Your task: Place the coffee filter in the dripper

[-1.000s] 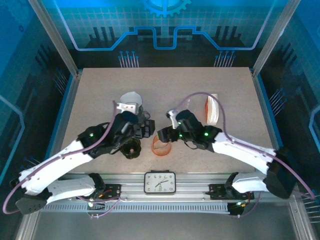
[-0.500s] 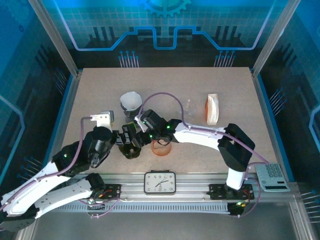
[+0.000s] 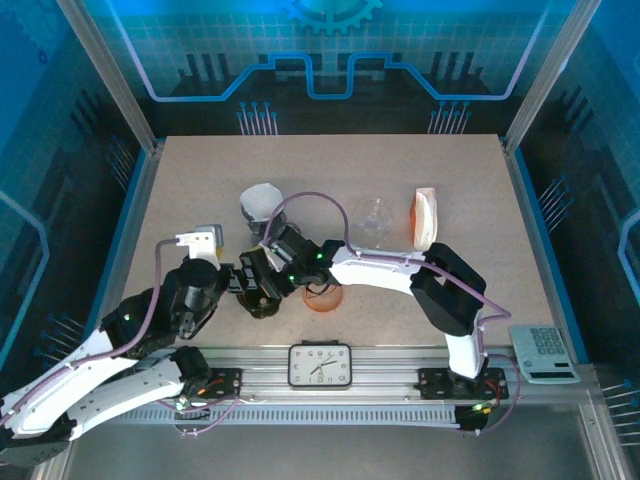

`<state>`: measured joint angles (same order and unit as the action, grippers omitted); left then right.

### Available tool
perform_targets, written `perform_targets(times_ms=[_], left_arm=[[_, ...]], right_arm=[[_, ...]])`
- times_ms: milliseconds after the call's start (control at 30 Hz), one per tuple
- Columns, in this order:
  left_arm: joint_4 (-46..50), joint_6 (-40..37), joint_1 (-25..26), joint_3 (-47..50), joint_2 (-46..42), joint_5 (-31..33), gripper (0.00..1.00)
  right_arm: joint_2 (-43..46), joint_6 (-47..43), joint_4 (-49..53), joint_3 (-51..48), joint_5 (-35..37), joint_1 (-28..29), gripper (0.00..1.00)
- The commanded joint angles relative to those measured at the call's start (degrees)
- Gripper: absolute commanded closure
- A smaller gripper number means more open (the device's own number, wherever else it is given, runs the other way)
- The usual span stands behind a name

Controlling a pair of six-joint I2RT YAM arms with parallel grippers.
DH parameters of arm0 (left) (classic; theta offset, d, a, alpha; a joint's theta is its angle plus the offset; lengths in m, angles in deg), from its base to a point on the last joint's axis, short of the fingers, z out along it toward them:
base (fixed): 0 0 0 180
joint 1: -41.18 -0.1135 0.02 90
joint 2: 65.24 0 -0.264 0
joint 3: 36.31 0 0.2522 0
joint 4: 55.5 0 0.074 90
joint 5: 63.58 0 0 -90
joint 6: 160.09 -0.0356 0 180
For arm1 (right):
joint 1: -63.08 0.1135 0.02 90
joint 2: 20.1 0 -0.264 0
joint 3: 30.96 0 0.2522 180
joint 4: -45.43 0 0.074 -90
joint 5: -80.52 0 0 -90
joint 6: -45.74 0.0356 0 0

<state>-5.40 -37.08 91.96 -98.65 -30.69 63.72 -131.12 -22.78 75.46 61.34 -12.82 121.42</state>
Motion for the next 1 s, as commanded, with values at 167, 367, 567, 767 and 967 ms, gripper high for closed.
perform_targets(times_ms=[167, 367, 567, 767, 967], left_arm=[[-1.7, -0.5, -0.3, 1.1, -0.8, 2.0, 0.01], [-2.9, -0.4, -0.3, 1.6, -0.8, 2.2, 0.01], [-4.7, -0.4, -0.3, 2.1, -1.3, 4.1, 0.01], [-9.2, 1.5, -0.3, 6.1, -0.8, 2.5, 0.01], [-9.3, 4.8, -0.4, 8.5, 1.3, 1.3, 0.01]], right_arm=[[4.1, -0.1, -2.3, -1.0, -1.7, 1.3, 0.91], [12.5, 1.6, -0.8, -4.8, -2.1, 1.3, 0.96], [22.3, 3.3, 4.1, -8.4, -0.5, 0.6, 0.99], [28.3, 4.8, 15.1, -8.8, 0.8, -2.5, 1.00], [28.2, 4.5, 26.3, -4.3, 0.9, -7.7, 1.00]])
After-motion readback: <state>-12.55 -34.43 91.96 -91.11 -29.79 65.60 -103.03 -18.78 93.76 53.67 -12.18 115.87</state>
